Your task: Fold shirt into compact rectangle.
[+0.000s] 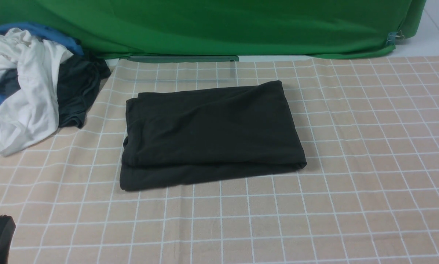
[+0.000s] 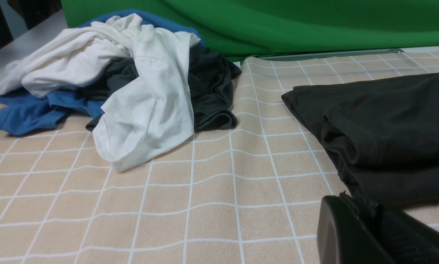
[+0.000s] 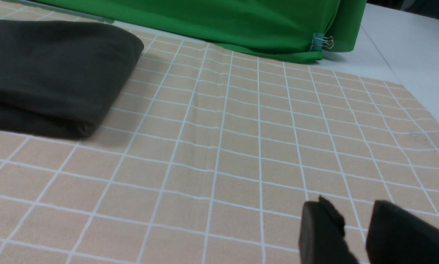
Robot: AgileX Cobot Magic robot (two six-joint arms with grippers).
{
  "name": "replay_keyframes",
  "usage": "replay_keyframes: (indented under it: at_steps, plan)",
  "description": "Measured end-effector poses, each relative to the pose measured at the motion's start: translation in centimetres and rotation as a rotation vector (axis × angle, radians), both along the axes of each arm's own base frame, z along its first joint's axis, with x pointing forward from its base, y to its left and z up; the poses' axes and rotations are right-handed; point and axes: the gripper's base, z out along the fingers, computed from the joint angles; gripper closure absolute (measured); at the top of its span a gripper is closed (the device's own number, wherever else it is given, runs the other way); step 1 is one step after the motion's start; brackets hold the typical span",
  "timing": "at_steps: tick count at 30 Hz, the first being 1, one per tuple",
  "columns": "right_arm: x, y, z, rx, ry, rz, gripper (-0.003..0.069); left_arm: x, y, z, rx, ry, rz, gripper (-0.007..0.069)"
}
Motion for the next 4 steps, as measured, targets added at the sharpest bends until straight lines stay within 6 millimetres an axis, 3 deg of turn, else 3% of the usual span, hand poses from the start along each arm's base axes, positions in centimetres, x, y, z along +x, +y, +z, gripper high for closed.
replay_keyframes:
  at_steps: [4]
  plan:
    - [0.0,0.0,0.0,0.001,0.0,0.0,0.0422,0.0,0.0,0.0,0.001,0.0,0.0,0.0605]
